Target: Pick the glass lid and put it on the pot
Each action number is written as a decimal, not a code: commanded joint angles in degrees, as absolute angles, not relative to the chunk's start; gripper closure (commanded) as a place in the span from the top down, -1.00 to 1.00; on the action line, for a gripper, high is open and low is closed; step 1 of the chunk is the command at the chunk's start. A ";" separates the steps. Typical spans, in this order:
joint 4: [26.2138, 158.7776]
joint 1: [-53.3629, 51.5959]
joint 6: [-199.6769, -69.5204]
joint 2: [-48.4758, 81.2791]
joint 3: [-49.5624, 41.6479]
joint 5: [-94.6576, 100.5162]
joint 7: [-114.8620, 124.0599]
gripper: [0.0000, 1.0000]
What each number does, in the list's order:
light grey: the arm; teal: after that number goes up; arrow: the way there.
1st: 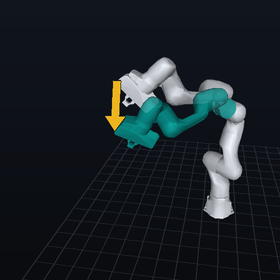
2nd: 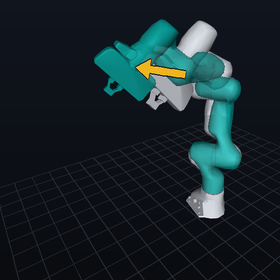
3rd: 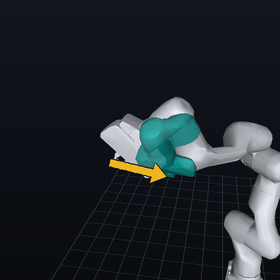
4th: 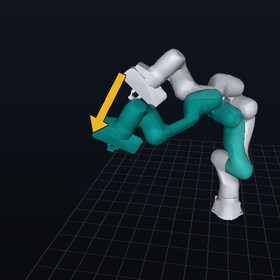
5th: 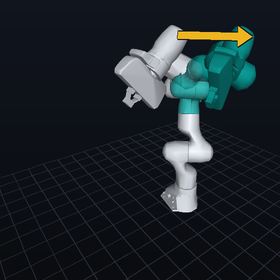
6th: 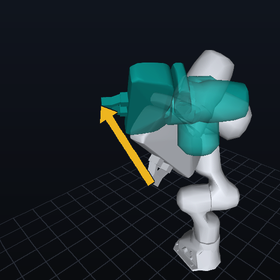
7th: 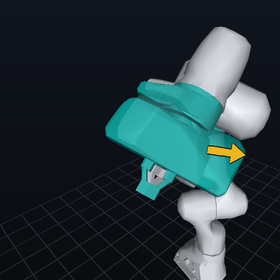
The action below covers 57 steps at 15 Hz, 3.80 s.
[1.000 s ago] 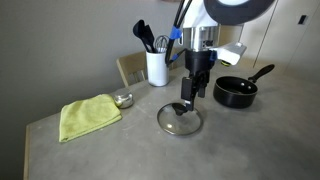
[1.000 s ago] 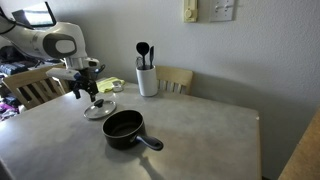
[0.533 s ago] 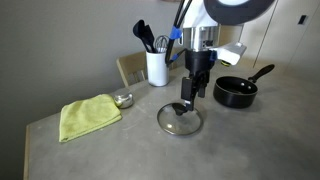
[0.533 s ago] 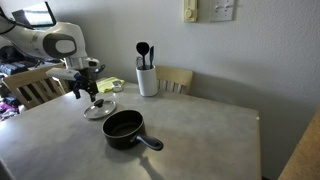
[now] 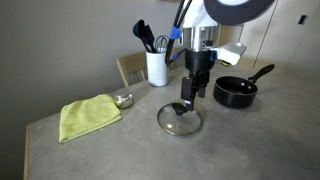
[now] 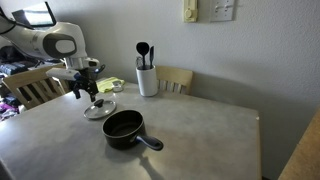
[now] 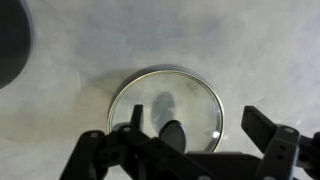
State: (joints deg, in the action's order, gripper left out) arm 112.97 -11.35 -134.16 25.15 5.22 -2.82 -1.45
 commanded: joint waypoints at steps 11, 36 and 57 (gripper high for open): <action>112.83 -10.45 -134.00 25.20 6.19 -2.23 -1.04 1.00; 94.78 -11.82 -136.69 43.19 3.83 2.89 4.90 0.99; 93.92 -15.64 -128.72 41.63 3.88 2.01 12.96 0.15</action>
